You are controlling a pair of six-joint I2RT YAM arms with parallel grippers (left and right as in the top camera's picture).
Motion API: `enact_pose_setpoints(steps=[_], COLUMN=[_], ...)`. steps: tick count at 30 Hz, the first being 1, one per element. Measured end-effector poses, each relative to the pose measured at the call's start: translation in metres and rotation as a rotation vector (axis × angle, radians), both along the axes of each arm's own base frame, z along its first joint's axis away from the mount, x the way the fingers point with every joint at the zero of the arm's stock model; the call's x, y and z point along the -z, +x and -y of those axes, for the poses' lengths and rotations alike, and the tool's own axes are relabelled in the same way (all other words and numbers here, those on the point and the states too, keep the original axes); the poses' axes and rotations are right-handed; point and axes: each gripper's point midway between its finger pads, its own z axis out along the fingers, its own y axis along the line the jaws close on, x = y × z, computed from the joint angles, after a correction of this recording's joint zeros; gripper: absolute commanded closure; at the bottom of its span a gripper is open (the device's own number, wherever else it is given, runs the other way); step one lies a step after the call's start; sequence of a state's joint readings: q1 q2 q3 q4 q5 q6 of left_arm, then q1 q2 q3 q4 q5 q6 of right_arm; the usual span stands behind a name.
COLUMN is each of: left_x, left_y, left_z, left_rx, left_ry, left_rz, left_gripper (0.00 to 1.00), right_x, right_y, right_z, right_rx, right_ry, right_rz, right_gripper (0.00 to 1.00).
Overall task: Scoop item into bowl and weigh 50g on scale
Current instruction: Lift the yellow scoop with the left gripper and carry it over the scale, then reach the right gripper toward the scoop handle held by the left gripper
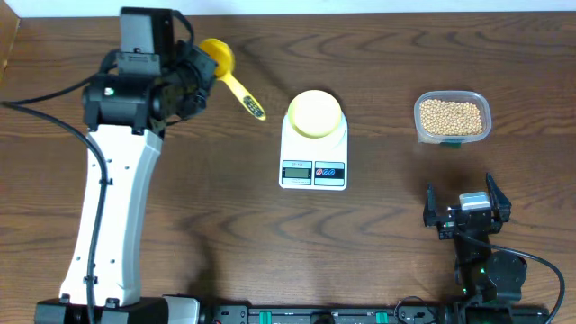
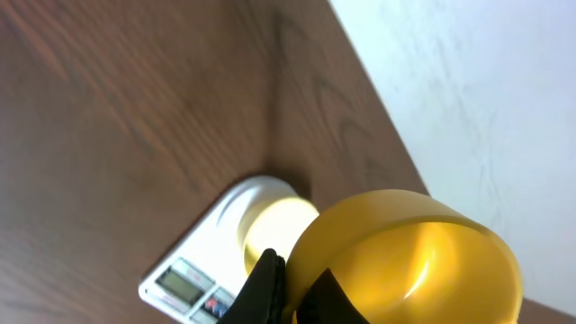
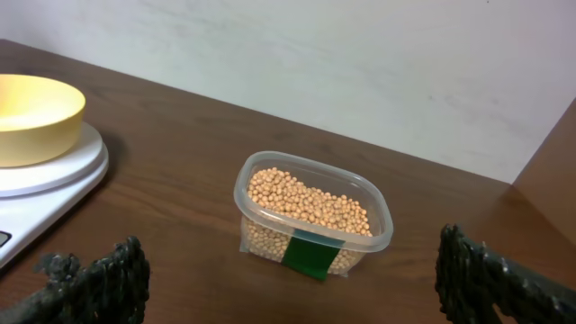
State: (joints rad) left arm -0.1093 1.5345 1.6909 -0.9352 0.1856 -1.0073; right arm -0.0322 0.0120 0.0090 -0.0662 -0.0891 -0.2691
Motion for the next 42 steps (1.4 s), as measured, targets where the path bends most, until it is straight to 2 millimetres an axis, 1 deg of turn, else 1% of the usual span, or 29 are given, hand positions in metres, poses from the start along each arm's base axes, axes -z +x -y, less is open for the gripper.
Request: enact_pose_setpoints(steps=[6,11,14,19,20,22,24,25,27,30,33,35,37,40,42], left_x=[0.008,0.022,0.031,0.037,0.039,0.04,0.038,0.037,0.032,0.023,0.018,0.015,0.013,0.013,0.012], left_y=[-0.016,-0.031,-0.039,-0.039,-0.037,-0.032,-0.024,-0.02,-0.012,-0.002,0.003,0.006,0.008,0.01,0.012], left_z=[0.026,0.052,0.067,0.085,0.089,0.094,0.099,0.1,0.102,0.106,0.108,0.109,0.108,0.105,0.102], left_rx=[0.031,0.079,0.088,0.106,0.111,0.118,0.133,0.139,0.161,0.195,0.212,0.216,0.21,0.174,0.131], left_ry=[-0.023,-0.025,-0.016,0.017,0.02,0.021,0.023,0.026,0.037,0.051,0.061,0.059,0.054,0.032,-0.001], left_rz=[-0.065,-0.122,-0.148,-0.146,-0.142,-0.127,-0.093,-0.078,-0.032,0.034,0.068,0.091,0.1,0.093,0.082], left_gripper=[0.92,0.93,0.93,0.93,0.93,0.93,0.93,0.93,0.93,0.92,0.93,0.92,0.92,0.92,0.93], right_x=[0.0,0.0,0.0,-0.001,-0.002,-0.011,-0.029,-0.036,-0.054,-0.069,-0.074,-0.077,-0.076,-0.077,-0.086], right_y=[0.0,0.0,0.0,0.0,0.0,-0.001,-0.004,-0.006,-0.013,-0.018,-0.018,-0.018,-0.016,-0.012,-0.008], right_z=[0.0,0.0,0.0,-0.001,-0.004,-0.014,-0.032,-0.038,-0.05,-0.056,-0.055,-0.055,-0.056,-0.059,-0.062], right_rx=[0.0,0.0,-0.003,-0.009,-0.025,-0.083,-0.188,-0.222,-0.3,-0.351,-0.363,-0.376,-0.386,-0.389,-0.402], right_ry=[0.0,-0.004,-0.037,-0.061,-0.063,-0.063,-0.064,-0.056,0.001,0.23,0.475,0.602,0.715,0.803,0.854], right_rz=[0.0,0.002,0.004,0.008,0.014,0.054,0.132,0.16,0.223,0.234,0.193,0.173,0.127,0.062,0.017], right_gripper=[0.01,0.01,0.01,0.01,0.01,0.01,0.01,0.01,0.01,0.01,0.01,0.01,0.01,0.01,0.01])
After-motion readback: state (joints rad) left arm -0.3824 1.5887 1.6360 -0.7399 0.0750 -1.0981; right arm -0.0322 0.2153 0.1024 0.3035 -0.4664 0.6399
